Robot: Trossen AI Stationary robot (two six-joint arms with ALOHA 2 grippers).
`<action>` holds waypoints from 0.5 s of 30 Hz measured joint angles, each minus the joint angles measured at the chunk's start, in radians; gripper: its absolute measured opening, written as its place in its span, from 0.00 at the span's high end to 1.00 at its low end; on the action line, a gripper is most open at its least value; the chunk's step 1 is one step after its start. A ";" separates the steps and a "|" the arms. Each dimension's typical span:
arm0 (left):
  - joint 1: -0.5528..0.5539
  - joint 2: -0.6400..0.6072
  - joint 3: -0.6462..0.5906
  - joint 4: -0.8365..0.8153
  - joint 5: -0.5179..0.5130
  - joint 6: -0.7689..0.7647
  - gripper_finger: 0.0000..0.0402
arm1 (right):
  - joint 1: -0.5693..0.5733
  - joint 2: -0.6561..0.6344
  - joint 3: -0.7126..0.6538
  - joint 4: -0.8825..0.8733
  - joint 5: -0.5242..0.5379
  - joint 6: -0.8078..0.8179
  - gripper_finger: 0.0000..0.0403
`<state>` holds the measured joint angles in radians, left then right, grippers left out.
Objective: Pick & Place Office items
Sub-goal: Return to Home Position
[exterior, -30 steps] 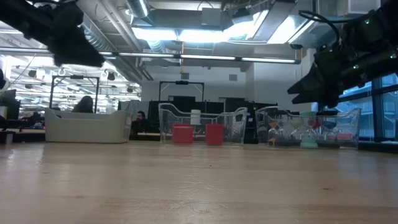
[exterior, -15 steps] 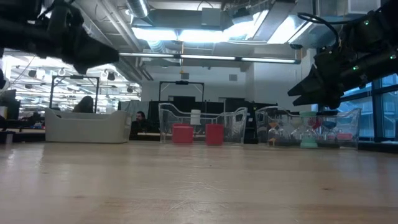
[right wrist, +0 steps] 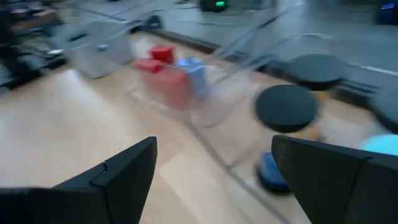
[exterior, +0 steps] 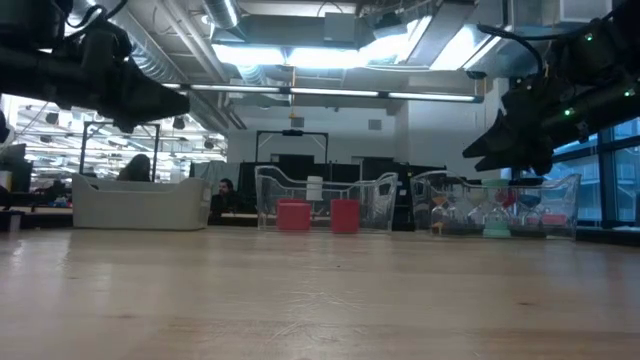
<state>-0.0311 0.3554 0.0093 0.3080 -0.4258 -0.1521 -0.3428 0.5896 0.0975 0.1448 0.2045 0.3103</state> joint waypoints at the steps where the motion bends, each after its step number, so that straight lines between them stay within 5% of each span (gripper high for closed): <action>1: 0.000 0.000 0.000 -0.011 -0.010 -0.001 0.70 | 0.000 0.000 0.000 -0.005 0.031 0.000 0.21; 7: 0.000 0.001 0.000 -0.054 -0.017 -0.011 0.71 | 0.000 0.000 0.000 -0.053 0.176 0.083 0.21; 15: 0.000 0.001 0.000 -0.050 -0.017 -0.018 0.70 | 0.000 0.000 0.000 -0.046 0.029 0.224 0.21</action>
<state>-0.0311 0.3561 0.0093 0.2577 -0.4431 -0.1703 -0.3431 0.5892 0.0978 0.0992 0.2334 0.5346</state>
